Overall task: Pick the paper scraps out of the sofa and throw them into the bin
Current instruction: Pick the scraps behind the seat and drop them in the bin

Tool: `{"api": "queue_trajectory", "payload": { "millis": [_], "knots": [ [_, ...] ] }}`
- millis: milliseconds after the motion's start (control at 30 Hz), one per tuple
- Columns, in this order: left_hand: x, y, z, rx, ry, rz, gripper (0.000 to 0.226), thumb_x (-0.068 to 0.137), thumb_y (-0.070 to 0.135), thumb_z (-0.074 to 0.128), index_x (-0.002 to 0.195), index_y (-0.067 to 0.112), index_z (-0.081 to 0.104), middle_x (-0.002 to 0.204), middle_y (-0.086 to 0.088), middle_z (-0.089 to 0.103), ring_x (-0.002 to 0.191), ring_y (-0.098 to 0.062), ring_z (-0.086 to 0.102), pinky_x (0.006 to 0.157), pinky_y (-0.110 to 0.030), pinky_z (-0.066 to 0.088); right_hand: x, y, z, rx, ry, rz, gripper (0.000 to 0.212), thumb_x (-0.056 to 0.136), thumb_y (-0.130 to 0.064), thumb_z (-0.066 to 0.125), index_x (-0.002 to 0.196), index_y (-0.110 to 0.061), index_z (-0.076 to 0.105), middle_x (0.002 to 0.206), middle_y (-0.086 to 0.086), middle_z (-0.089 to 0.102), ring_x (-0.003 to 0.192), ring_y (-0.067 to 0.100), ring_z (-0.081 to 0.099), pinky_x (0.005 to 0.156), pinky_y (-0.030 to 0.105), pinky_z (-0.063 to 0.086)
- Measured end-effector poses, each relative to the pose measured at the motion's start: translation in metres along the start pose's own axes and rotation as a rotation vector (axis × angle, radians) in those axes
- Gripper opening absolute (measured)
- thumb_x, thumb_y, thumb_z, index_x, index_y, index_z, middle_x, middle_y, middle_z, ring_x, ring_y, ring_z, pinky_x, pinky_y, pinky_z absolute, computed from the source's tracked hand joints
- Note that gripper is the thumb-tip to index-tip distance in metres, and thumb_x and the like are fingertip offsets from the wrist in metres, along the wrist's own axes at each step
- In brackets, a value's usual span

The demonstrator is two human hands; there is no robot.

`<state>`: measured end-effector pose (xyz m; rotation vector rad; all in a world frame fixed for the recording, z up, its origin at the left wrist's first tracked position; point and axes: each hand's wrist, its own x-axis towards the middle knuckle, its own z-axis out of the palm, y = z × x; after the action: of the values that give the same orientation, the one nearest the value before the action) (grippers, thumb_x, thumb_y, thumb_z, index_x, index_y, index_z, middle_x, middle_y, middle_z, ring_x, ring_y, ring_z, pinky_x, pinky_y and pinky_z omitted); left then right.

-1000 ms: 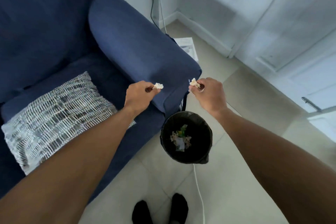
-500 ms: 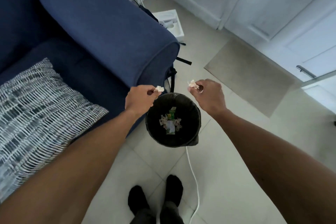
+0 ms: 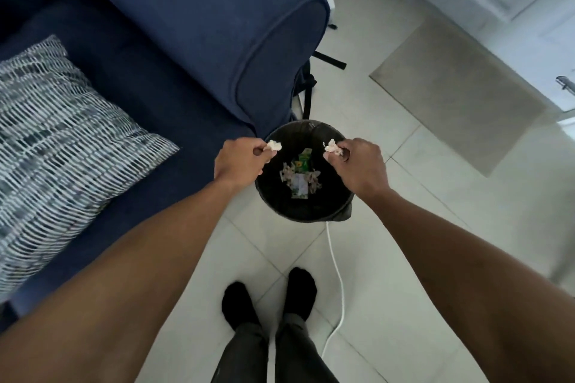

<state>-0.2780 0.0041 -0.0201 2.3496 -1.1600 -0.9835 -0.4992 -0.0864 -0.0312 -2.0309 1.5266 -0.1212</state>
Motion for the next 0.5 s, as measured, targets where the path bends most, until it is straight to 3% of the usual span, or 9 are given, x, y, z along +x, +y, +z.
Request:
{"api": "queue_trajectory", "payload": {
  "millis": [100,200,367,500],
  "knots": [
    [-0.002,-0.01,0.004,0.028,0.0,0.0,0.023,0.093,0.042,0.067,0.072,0.033,0.068,0.066,0.013,0.068,0.06,-0.006,0.068,0.06,-0.027,0.049,-0.003,0.001,0.01,0.005,-0.011,-0.009,0.031,0.089,-0.042,0.067,0.105,-0.016,0.074,0.092,0.005,0.067,0.091,0.026,0.061,0.07,0.03,0.039],
    [0.0,-0.014,0.005,0.057,0.012,0.006,0.023,0.092,0.045,0.066,0.084,0.026,0.075,0.068,0.009,0.07,0.07,-0.015,0.069,0.068,-0.035,0.057,-0.001,0.001,0.014,-0.011,-0.023,-0.003,0.033,0.088,-0.047,0.067,0.105,-0.019,0.073,0.092,0.002,0.066,0.091,0.024,0.06,0.069,0.03,0.041],
    [0.005,-0.014,0.003,0.042,0.015,0.014,0.024,0.091,0.045,0.067,0.087,0.023,0.076,0.064,0.01,0.067,0.07,-0.015,0.067,0.069,-0.038,0.057,0.003,-0.003,0.013,-0.025,-0.086,0.026,0.058,0.083,-0.058,0.068,0.131,-0.026,0.061,0.095,-0.006,0.067,0.099,0.019,0.06,0.08,0.039,0.054],
    [0.007,-0.013,0.003,0.06,0.012,0.02,0.025,0.091,0.046,0.067,0.086,0.023,0.075,0.063,0.01,0.066,0.068,-0.014,0.066,0.067,-0.036,0.055,0.004,-0.004,0.01,-0.028,-0.103,0.033,0.066,0.082,-0.061,0.068,0.136,-0.025,0.058,0.093,-0.007,0.064,0.096,0.017,0.06,0.078,0.037,0.053]
  ]
}}
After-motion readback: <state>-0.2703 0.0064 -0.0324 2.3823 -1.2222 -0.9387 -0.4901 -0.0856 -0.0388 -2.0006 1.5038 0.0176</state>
